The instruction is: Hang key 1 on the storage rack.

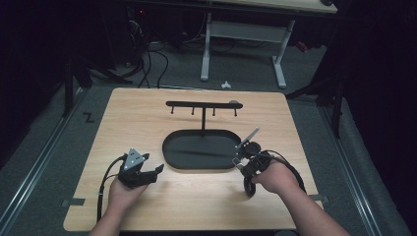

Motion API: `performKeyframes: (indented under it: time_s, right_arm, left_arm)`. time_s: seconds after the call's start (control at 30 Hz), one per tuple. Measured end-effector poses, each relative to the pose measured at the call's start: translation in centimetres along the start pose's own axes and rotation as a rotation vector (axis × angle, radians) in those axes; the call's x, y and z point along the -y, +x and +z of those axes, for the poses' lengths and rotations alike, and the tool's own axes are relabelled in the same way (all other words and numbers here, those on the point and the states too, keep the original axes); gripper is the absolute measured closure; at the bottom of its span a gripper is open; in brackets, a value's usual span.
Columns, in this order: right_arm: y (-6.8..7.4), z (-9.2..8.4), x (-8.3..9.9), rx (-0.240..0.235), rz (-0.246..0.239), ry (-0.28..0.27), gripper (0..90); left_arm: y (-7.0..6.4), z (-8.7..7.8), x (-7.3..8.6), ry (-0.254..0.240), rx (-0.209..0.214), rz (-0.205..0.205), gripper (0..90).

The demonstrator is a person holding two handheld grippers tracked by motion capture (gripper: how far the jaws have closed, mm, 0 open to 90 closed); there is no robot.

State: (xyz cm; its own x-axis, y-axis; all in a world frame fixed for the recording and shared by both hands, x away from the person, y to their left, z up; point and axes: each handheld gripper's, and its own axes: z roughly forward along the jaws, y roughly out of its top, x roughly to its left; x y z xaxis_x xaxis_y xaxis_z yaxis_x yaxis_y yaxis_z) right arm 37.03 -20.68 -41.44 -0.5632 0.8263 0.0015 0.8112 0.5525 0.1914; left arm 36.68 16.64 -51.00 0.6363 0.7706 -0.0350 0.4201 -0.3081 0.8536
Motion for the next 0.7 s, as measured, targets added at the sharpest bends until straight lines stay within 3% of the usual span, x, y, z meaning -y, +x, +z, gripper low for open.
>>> performKeyframes:
  time_s: [0.7]
  right_arm:
    - [-0.4,-2.5,-2.3,0.004,0.001,-0.044,80.6]
  left_arm:
    - [0.0,0.0,0.0,0.003,0.007,0.004,29.1]
